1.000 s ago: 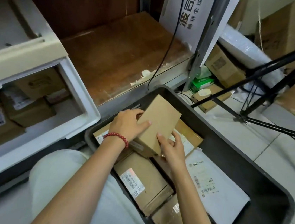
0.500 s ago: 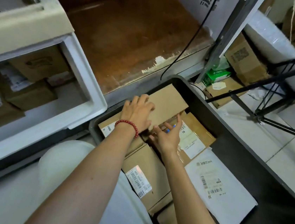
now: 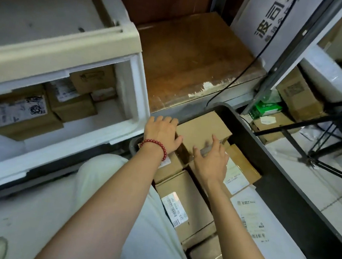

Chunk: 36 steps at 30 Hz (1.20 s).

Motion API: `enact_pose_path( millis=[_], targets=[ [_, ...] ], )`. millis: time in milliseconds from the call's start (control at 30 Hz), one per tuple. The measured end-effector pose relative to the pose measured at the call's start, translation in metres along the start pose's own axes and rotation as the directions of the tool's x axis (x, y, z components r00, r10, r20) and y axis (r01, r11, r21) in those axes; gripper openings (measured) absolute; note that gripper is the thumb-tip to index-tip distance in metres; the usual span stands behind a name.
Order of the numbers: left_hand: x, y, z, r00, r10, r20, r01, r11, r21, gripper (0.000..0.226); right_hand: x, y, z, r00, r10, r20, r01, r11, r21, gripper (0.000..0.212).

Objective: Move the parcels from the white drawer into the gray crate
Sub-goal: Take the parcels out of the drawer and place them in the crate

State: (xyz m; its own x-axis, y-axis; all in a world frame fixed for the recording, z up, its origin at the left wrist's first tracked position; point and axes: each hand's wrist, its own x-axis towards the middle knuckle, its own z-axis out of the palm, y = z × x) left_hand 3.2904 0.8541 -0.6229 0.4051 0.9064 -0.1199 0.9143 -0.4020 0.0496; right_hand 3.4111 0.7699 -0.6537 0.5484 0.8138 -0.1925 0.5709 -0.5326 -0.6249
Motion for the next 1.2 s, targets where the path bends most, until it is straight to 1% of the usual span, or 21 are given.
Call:
enact_pose_path(
  millis=[67, 167, 233, 333, 433, 533, 633, 700, 833, 933, 1033, 1133, 1200],
  targets=[
    [-0.009, -0.004, -0.016, 0.999, 0.013, -0.045, -0.014, 1.0, -0.026, 0.047, -0.005, -0.013, -0.009, 0.997, -0.072, -0.031, 0.071, 0.997, -0.016, 0.068],
    [-0.026, -0.011, -0.047, 0.986, 0.057, -0.156, -0.056, 0.998, 0.007, 0.044, -0.013, -0.038, -0.021, 0.986, -0.147, -0.078, 0.148, 0.989, 0.003, 0.065],
    [-0.042, -0.022, -0.065, 0.978, 0.038, -0.206, -0.032, 0.999, 0.03, 0.046, -0.024, -0.056, -0.027, 0.968, -0.233, -0.091, 0.235, 0.972, 0.011, 0.063],
    [-0.071, -0.045, -0.079, 0.98, -0.076, -0.185, 0.079, 0.997, 0.01, 0.051, -0.045, -0.084, -0.031, 0.93, -0.361, -0.065, 0.365, 0.929, 0.056, 0.059],
    [-0.106, -0.078, -0.083, 0.964, -0.193, -0.183, 0.196, 0.981, -0.002, 0.055, -0.069, -0.113, -0.026, 0.873, -0.488, 0.006, 0.487, 0.872, 0.057, 0.059],
    [-0.149, -0.117, -0.084, 0.934, -0.304, -0.188, 0.307, 0.952, -0.011, 0.057, -0.093, -0.144, -0.014, 0.798, -0.591, 0.117, 0.597, 0.801, -0.03, 0.062],
    [-0.191, -0.157, -0.082, 0.886, -0.437, -0.157, 0.439, 0.898, -0.027, 0.058, -0.119, -0.175, 0.003, 0.704, -0.664, 0.253, 0.702, 0.706, -0.101, 0.062],
    [-0.215, -0.182, -0.079, 0.848, -0.515, -0.127, 0.513, 0.857, -0.05, 0.057, -0.134, -0.191, 0.018, 0.664, -0.679, 0.312, 0.736, 0.668, -0.113, 0.061],
    [-0.246, -0.215, -0.065, 0.797, -0.593, -0.112, 0.582, 0.804, -0.122, 0.058, -0.15, -0.208, 0.047, 0.643, -0.646, 0.411, 0.746, 0.649, -0.149, 0.062],
    [-0.252, -0.229, -0.052, 0.79, -0.599, -0.13, 0.582, 0.8, -0.147, 0.059, -0.143, -0.214, 0.069, 0.625, -0.6, 0.499, 0.729, 0.677, -0.099, 0.062],
    [-0.248, -0.241, -0.038, 0.783, -0.614, -0.1, 0.591, 0.784, -0.188, 0.06, -0.135, -0.215, 0.092, 0.584, -0.575, 0.573, 0.735, 0.674, -0.072, 0.061],
    [-0.234, -0.248, -0.026, 0.764, -0.642, -0.059, 0.608, 0.748, -0.266, 0.062, -0.129, -0.217, 0.113, 0.553, -0.58, 0.598, 0.752, 0.657, -0.058, 0.061],
    [-0.221, -0.253, -0.018, 0.761, -0.649, -0.03, 0.616, 0.735, -0.284, 0.064, -0.125, -0.221, 0.127, 0.533, -0.579, 0.617, 0.764, 0.642, -0.058, 0.06]
  ],
)
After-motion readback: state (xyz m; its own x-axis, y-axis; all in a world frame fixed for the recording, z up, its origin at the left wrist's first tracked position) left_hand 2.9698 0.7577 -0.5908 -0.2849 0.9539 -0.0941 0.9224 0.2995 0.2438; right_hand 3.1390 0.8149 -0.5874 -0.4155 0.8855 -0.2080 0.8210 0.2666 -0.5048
